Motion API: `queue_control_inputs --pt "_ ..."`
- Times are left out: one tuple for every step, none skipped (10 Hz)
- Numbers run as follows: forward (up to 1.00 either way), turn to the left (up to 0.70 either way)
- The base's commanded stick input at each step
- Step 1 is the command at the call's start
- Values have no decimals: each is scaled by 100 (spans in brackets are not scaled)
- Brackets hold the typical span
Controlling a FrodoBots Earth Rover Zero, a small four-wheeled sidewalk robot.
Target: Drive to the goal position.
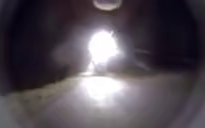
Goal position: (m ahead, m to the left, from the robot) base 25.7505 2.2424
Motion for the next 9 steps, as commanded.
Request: queue_control_inputs --pt "100 33" --pt "100 3" --pt "100 3" --pt "100 3" --pt "100 3" --pt "100 3" --pt "100 3" --pt "100 4" --pt "100 4"
